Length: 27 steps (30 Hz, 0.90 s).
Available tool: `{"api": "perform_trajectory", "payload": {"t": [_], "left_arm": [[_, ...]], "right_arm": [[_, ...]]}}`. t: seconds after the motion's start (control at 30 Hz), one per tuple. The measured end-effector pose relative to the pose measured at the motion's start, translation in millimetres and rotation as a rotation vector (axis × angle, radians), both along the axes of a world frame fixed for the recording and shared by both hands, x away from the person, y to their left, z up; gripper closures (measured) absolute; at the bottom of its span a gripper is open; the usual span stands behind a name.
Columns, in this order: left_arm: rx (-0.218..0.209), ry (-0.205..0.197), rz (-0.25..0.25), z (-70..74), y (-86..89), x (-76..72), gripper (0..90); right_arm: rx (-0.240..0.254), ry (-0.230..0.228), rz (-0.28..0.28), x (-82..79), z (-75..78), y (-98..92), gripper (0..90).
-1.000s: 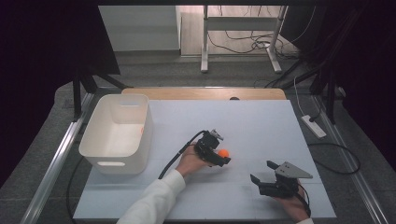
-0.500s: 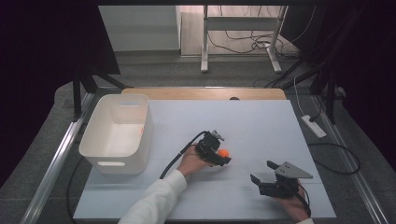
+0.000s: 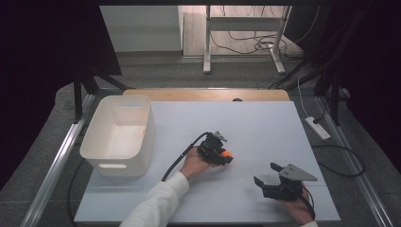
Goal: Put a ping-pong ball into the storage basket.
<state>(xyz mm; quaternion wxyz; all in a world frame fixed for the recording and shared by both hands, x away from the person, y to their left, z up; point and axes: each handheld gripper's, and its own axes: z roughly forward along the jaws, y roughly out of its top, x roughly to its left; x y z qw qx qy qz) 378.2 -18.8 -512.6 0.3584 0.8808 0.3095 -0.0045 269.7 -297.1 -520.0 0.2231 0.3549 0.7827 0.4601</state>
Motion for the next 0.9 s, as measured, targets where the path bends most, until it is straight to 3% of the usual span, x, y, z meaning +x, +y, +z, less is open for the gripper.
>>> {"api": "perform_trajectory", "payload": {"t": [0.47,0.9], "left_arm": [[-0.008,-0.033,0.007,7.0,8.0,-3.3,50.9],[-0.043,-0.077,0.017,19.5,16.1,-9.7,50.9]], "right_arm": [[0.001,0.001,-0.002,-0.1,-0.2,-0.3,14.5],[-0.003,-0.001,-0.004,-0.2,-0.4,-0.2,14.5]]}}
